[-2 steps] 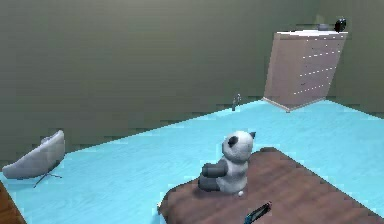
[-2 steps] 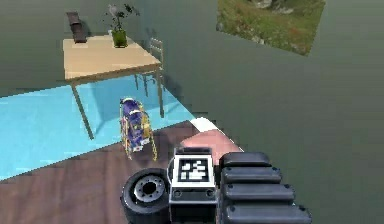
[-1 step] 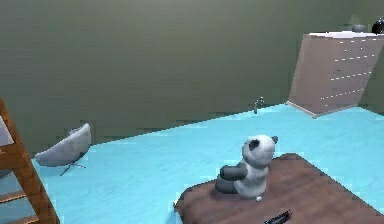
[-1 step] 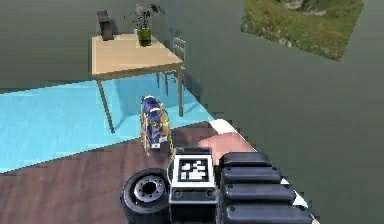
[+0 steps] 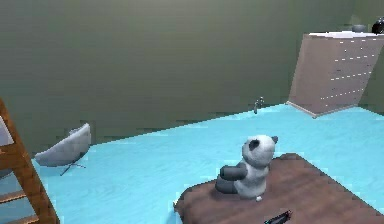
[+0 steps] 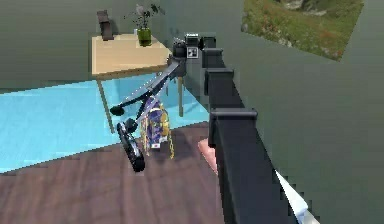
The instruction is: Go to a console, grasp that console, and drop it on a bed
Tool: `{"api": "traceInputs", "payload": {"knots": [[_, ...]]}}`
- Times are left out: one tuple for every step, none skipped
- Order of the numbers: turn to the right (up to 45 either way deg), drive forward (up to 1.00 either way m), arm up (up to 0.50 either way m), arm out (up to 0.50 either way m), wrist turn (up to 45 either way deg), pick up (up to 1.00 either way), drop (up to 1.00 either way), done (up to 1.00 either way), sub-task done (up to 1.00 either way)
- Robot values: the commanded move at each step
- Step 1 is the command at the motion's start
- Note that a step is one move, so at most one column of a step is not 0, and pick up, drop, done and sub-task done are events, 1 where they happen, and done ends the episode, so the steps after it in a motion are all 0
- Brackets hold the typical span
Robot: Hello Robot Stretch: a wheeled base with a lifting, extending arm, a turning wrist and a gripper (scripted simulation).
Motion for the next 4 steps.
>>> {"api": "traceInputs", "payload": {"knots": [[0.0,0.00,0.00,0.00,39.0,0.00,0.00,0.00,0.00],[0.0,0.00,-0.46,0.00,0.0,0.00,0.00,0.00,0.00],[0.0,0.00,-0.32,0.00,0.0,0.00,0.00,0.00,0.00],[0.0,0.00,0.00,0.00,0.0,0.00,1.00,0.00,0.00]]}}
